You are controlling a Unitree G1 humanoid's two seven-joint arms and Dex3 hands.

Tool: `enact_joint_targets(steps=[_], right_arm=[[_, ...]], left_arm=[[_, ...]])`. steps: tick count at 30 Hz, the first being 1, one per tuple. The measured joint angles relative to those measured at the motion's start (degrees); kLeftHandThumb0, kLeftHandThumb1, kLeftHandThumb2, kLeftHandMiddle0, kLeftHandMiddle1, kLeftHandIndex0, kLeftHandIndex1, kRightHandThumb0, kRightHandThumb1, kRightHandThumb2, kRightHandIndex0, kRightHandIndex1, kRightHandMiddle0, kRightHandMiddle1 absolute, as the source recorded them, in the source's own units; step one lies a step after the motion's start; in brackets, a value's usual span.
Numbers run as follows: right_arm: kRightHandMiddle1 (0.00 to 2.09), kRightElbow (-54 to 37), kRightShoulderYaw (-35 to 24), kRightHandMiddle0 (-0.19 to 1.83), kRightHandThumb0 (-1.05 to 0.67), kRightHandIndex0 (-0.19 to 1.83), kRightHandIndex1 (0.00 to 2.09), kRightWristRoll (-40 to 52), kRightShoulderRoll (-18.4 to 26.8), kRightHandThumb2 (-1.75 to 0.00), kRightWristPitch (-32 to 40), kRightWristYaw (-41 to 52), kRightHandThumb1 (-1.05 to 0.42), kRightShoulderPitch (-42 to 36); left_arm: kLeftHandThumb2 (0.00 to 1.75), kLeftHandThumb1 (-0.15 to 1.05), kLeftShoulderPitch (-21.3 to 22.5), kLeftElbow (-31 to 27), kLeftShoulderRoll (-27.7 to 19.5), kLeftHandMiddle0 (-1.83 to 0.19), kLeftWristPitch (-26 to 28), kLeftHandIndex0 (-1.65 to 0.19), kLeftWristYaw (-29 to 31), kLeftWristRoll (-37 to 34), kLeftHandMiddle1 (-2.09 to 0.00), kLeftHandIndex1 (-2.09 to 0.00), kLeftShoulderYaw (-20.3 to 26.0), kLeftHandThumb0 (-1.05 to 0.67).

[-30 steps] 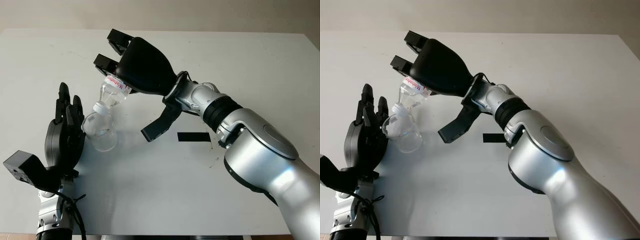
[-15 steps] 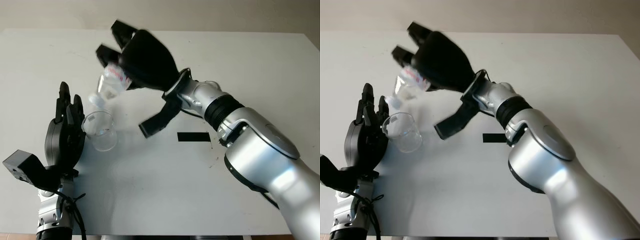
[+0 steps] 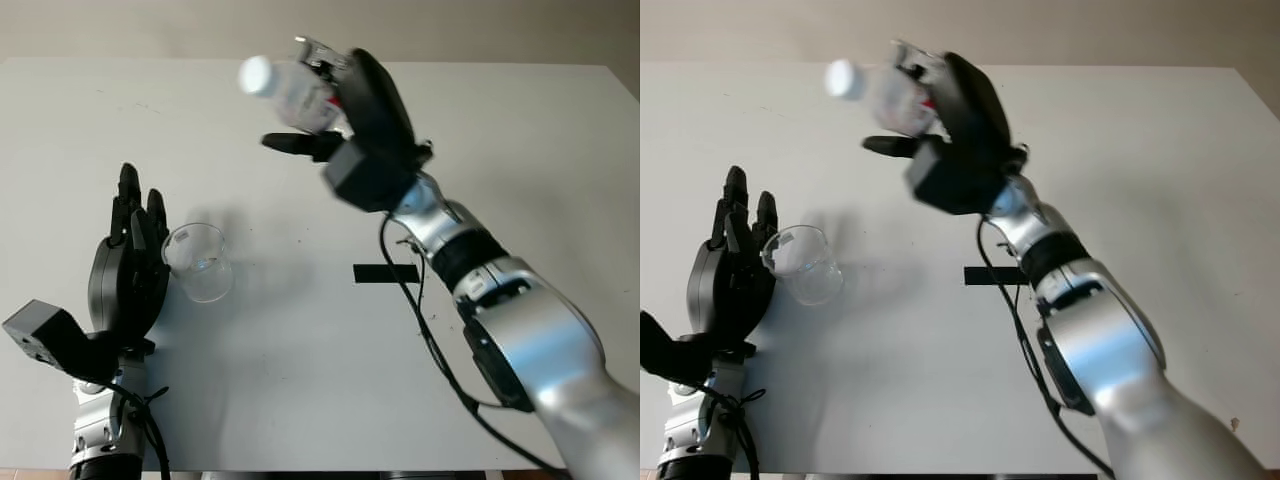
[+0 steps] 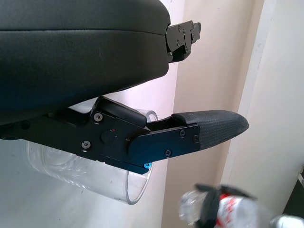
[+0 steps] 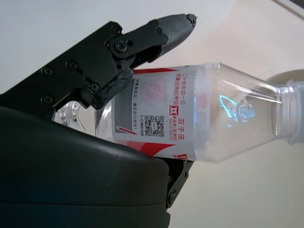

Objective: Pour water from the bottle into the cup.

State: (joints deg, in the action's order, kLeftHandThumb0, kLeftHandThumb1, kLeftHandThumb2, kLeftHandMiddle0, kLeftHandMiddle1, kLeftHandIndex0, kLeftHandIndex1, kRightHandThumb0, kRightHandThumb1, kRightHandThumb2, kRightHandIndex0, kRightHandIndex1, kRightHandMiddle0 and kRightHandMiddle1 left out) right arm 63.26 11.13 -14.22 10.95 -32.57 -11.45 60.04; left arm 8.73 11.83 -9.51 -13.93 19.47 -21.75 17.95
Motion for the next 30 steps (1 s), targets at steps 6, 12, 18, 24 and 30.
enact_joint_targets(steps=[6,12,18,24,30], right_arm=[[2.09,-18.2,-7.5,0.67,-0.29,1.2,2.09,16.5,2.0,-0.42,19.9,22.5,-1.05,-11.3],[2.09,-41.1,-12.4,0.81,-0.34,1.26,2.09,28.8,4.3,-0.41,46.4,32.7,-1.05,-24.5],[2.09,-57.4,-17.2,0.75,-0.36,1.27,2.09,35.1,6.1,-0.43,61.4,32.6,-1.05,-32.0],[2.09,-65.8,-17.6,0.82,-0.36,1.29,2.09,34.9,6.1,-0.46,65.4,29.6,-1.05,-36.2],[2.09,-68.4,-15.9,0.89,-0.36,1.3,2.09,32.4,4.7,-0.49,64.0,27.3,-1.05,-38.9]], left_arm=[[0.64,1.05,0.0,0.0,-0.3,0.19,0.1,0.19,0.8,-0.1,0.0,0.0,0.2,-0.8],[0.66,1.05,-0.1,0.1,-0.5,0.19,0.2,0.19,1.2,-0.3,0.0,0.0,0.4,-0.8],[0.65,1.05,-0.5,0.3,-0.9,0.19,0.6,0.19,1.7,-0.4,0.0,0.0,0.5,-0.8],[0.67,1.05,-0.7,0.2,-0.9,0.19,0.6,0.19,2.2,-0.6,0.0,0.0,0.6,-0.81],[0.67,1.05,-1.6,-0.8,-0.9,0.19,1.3,0.19,2.0,-0.8,0.0,0.0,0.8,-0.8]])
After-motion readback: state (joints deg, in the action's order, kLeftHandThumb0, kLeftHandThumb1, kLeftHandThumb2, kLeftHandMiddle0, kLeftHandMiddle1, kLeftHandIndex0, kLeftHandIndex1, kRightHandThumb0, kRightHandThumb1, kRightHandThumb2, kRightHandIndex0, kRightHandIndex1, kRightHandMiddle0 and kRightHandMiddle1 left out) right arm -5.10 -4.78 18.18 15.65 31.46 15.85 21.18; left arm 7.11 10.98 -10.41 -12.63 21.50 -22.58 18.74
